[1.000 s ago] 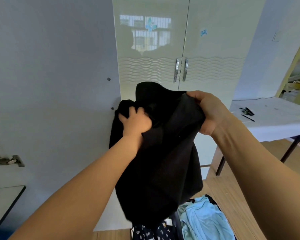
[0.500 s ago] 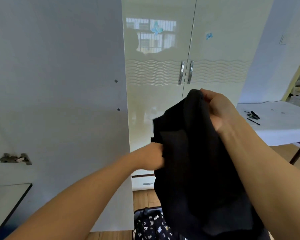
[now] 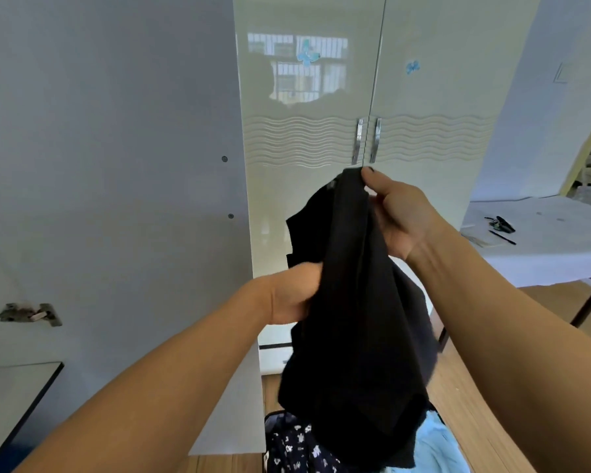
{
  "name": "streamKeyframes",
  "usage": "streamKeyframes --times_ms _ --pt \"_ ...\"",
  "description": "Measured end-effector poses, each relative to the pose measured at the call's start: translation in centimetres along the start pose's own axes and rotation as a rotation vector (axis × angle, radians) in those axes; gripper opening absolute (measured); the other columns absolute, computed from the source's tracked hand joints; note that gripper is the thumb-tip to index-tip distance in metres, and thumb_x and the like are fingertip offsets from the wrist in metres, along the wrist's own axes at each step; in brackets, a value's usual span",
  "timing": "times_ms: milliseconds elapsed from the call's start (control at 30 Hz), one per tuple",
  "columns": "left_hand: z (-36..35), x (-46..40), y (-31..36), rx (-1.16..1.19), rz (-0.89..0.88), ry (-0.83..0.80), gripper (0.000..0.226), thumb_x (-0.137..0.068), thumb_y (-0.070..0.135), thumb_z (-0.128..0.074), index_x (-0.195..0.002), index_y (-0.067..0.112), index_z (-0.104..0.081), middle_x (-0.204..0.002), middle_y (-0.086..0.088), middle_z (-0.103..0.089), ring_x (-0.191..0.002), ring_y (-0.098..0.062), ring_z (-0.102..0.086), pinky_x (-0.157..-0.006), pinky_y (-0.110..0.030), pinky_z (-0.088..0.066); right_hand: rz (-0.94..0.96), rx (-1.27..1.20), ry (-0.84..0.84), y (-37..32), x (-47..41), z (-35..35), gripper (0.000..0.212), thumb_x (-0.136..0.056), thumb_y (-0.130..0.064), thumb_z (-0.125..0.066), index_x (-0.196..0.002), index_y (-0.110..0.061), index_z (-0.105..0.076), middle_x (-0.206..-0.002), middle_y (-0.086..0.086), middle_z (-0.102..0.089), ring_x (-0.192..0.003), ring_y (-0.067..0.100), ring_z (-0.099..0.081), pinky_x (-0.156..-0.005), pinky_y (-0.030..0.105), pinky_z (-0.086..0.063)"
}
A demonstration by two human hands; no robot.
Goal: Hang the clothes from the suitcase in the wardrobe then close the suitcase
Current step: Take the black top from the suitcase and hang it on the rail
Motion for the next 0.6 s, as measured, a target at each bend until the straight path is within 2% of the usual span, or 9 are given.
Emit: streamKeyframes --times_ms 67,133,200,233,300,333,433,500,600 --pt "0.4 -0.1 -1.6 -0.489 0.146 -0.028 0.038 -0.095 0.0 -0.037 -0.061 0.013 -0.046 -0.054 -0.002 -0.047 -0.042 -0.008 -0.045 -0.051 -0.024 -0.038 0.066 -0.032 -0.038 -0.7 -0.2 -0.6 0.027 -0.098 -0.02 -0.045 -0.117 -0.003 -0.053 -0.092 0.02 -0.067 -0.08 0.029 -0.067 -0.077 0.04 -0.058" --pt "1.7 0.2 -2.5 -0.714 0.251 -0.004 0.032 -0.088 -0.008 -0.039 -0.06 0.008 -0.041 -0.06 -0.006 -0.041 -0.048 -0.014 -0.039 -0.052 -0.024 -0.035 0.094 -0.015 -0.035 -0.7 -0.4 -0.5 0.019 -0.098 -0.019 -0.045 -0.103 -0.004 -0.056 -0.096 0.022 -0.065 -0.086 0.031 -0.065 -0.086 0.043 -0.054" --pt "2.9 0.3 -1.0 -0.479 0.199 0.016 0.021 -0.091 0.003 -0.045 -0.071 0.005 -0.052 -0.065 -0.007 -0.049 -0.056 -0.018 -0.049 -0.06 -0.028 -0.043 0.089 -0.038 -0.019 -0.4 -0.5 0.0 0.019 -0.099 -0.02 -0.045 -0.101 -0.005 -0.057 -0.095 0.022 -0.066 -0.088 0.033 -0.065 -0.089 0.045 -0.053" --pt "3.1 0.5 0.0 -0.226 0.137 -0.05 0.026 -0.095 0.026 -0.049 -0.084 0.005 -0.058 -0.075 -0.009 -0.055 -0.068 -0.022 -0.055 -0.069 -0.033 -0.046 0.083 -0.068 -0.001 -0.3 -0.6 0.6 0.02 -0.099 -0.02 -0.044 -0.103 -0.005 -0.057 -0.095 0.022 -0.066 -0.087 0.033 -0.065 -0.088 0.045 -0.054" --pt "3.0 0.7 1.2 0.098 0.107 -0.216 0.075 -0.078 0.075 -0.04 -0.108 0.008 -0.06 -0.103 -0.013 -0.059 -0.098 -0.029 -0.055 -0.085 -0.037 -0.047 0.075 -0.125 0.04 0.1 -1.2 1.4 0.021 -0.099 -0.021 -0.044 -0.105 -0.005 -0.056 -0.097 0.022 -0.062 -0.087 0.035 -0.06 -0.091 0.042 -0.05" --pt "2.4 0.7 1.2 0.015 0.103 -0.215 0.078 -0.073 0.077 -0.044 -0.109 0.01 -0.062 -0.109 -0.011 -0.062 -0.104 -0.028 -0.058 -0.088 -0.034 -0.05 0.073 -0.153 0.062 0.3 -1.3 1.5 0.021 -0.099 -0.022 -0.045 -0.106 -0.005 -0.056 -0.099 0.022 -0.059 -0.089 0.034 -0.057 -0.091 0.043 -0.048" --pt "0.6 0.6 0.8 -0.339 0.012 -0.095 0.03 -0.085 0.034 -0.069 -0.105 0.012 -0.067 -0.105 -0.005 -0.071 -0.098 -0.022 -0.068 -0.09 -0.033 -0.054 0.035 -0.122 0.082 1.3 -1.5 1.0 0.032 -0.099 -0.025 -0.044 -0.117 -0.002 -0.057 -0.11 0.021 -0.064 -0.095 0.034 -0.065 -0.077 0.042 -0.057" --pt "1.4 -0.4 1.8 -0.088 -0.088 0.072 0.015 -0.089 0.016 -0.064 -0.102 0.008 -0.067 -0.097 -0.009 -0.071 -0.088 -0.022 -0.069 -0.085 -0.032 -0.056 0.021 0.084 0.065 1.9 -1.5 0.8 0.033 -0.098 -0.027 -0.048 -0.12 -0.006 -0.059 -0.117 0.014 -0.064 -0.1 0.027 -0.064 -0.08 0.038 -0.055" --pt "4.8 -0.5 3.0 0.515 -0.228 0.229 0.021 -0.095 0.021 -0.052 -0.1 0.005 -0.066 -0.09 -0.008 -0.072 -0.078 -0.018 -0.07 -0.075 -0.029 -0.058 0.121 0.422 0.145 1.6 -1.0 1.7 0.014 -0.092 -0.023 -0.057 -0.101 -0.014 -0.064 -0.097 0.003 -0.066 -0.086 0.015 -0.063 -0.082 0.033 -0.052"
Point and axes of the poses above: each hand's wrist, its own x-axis away from the middle knuckle, its own z-axis out of the back of the hand, y = z × x, the point moved 2 cm from there along -x, towards the middle knuckle
